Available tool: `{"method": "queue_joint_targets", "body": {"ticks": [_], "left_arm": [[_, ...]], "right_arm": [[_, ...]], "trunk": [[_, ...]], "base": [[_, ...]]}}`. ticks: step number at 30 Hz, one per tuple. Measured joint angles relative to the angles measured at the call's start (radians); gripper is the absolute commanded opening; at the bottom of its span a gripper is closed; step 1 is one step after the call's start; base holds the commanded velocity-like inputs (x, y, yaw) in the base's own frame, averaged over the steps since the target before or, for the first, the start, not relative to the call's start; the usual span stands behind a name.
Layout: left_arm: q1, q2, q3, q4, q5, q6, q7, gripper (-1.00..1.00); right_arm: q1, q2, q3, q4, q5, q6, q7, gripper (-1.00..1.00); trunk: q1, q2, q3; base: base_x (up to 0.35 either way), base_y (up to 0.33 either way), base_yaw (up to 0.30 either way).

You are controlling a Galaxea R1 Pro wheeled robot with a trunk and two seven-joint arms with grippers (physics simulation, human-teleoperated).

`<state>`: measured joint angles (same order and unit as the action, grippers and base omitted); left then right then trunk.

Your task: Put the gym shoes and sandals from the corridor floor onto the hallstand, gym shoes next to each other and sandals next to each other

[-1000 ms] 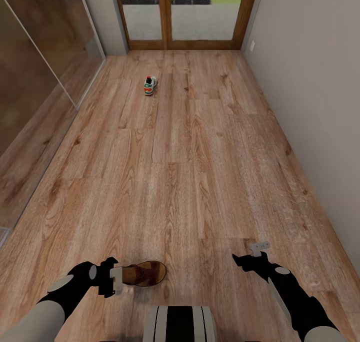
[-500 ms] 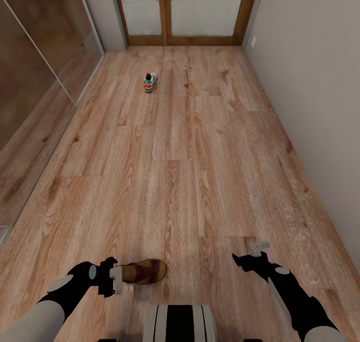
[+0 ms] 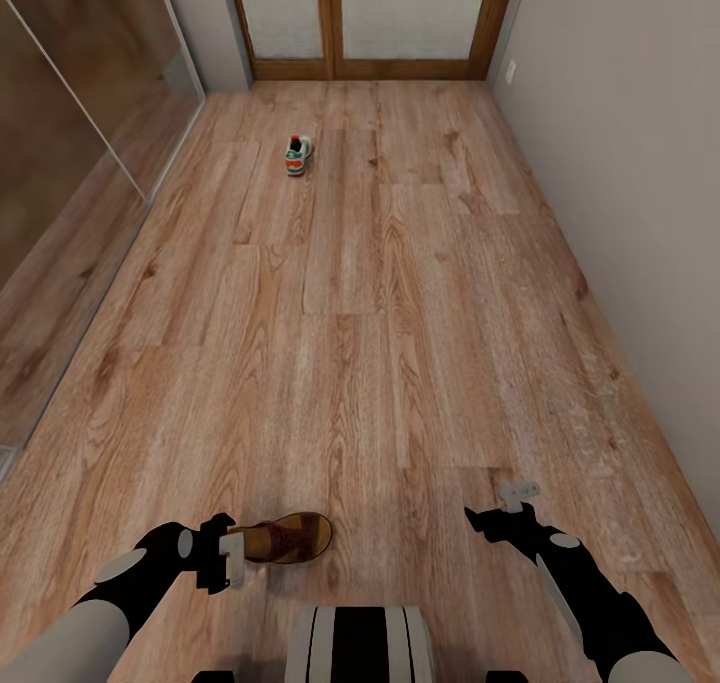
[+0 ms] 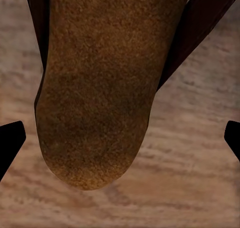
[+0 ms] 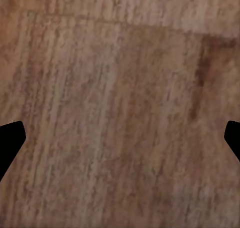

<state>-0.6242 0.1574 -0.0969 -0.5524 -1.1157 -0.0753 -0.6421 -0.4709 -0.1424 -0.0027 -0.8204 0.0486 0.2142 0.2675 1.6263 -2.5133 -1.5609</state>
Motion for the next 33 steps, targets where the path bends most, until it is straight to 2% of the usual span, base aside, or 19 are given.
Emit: {"method": "queue_joint_targets", "body": {"ticks": [14,22,33], "left_arm": [[0.000,0.001,0.000,0.000,0.000,0.000,0.001,1.00],[0.000,0.002,0.000,-0.001,0.000,0.000,0.002,1.00],[0.000,0.006,0.000,-0.001,0.000,0.001,0.002,1.00]], "right_arm": [[0.000,0.000,0.000,0.000,0.000,0.000,0.000,1.00],[0.000,0.000,0.000,0.000,0.000,0.000,0.000,1.00],[0.000,0.000,0.000,0.000,0.000,0.000,0.000,1.00]], "trunk": [[0.000,0.000,0.000],[0.004,-0.002,-0.031],[0.004,-0.002,-0.031]], "base": [[0.000,0.000,0.000],[0.000,0.000,0.000],[0.000,0.000,0.000]]}}
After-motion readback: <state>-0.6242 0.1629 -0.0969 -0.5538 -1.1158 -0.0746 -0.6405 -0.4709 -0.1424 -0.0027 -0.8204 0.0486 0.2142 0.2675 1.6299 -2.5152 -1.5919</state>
